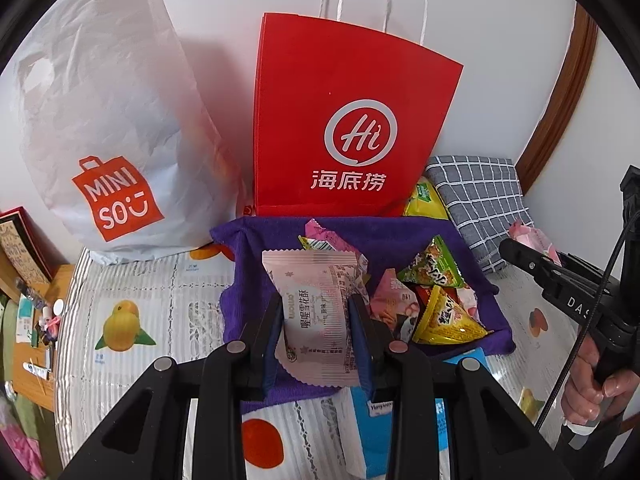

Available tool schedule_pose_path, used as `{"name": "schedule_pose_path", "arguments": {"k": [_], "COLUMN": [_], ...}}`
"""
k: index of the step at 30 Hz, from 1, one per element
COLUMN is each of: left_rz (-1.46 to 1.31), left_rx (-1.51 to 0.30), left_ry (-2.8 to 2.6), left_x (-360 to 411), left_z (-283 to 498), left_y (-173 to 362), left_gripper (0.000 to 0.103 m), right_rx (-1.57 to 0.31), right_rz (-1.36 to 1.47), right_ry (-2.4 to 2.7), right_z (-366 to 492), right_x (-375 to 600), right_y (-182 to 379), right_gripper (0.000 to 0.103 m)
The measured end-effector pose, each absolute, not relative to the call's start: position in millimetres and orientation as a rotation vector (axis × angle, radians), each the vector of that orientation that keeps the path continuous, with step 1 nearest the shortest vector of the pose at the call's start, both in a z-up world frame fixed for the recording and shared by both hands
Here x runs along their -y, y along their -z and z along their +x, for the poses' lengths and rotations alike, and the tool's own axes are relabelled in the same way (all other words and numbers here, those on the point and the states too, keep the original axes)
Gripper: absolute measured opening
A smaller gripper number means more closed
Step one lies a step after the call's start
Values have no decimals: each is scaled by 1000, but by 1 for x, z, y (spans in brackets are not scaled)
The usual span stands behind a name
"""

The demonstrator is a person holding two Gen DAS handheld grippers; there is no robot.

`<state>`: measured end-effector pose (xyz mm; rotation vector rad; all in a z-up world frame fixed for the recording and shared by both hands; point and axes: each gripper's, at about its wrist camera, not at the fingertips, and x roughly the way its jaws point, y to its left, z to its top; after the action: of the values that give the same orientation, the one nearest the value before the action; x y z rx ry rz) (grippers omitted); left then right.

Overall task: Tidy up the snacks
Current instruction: 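Carry both pink packets over the purple towel with both tools, then open both tools to drop the pink packets onto the towel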

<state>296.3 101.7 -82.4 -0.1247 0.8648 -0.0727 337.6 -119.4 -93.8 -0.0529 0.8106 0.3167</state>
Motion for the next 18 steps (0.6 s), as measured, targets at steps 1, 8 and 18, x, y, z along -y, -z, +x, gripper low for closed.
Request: {"name": "schedule_pose_path", "arguments": {"k": [1, 8, 18], "left_rz": [-124, -132, -183], "left_rx": [-867, -883, -928], "left_ry": [73, 64, 55], "left_x": [-101, -107, -119], "left_z": [298, 308, 327], "left_y": [83, 93, 120], "left_gripper": [30, 30, 30], "right_rx": [-815, -836, -920], "right_rz": [-50, -39, -16], "right_ry": [-315, -308, -308], "right_z": [340, 353, 375], "right_x": [121, 131, 137], "right_y": [95, 110, 152], "right_gripper": [31, 32, 32]}}
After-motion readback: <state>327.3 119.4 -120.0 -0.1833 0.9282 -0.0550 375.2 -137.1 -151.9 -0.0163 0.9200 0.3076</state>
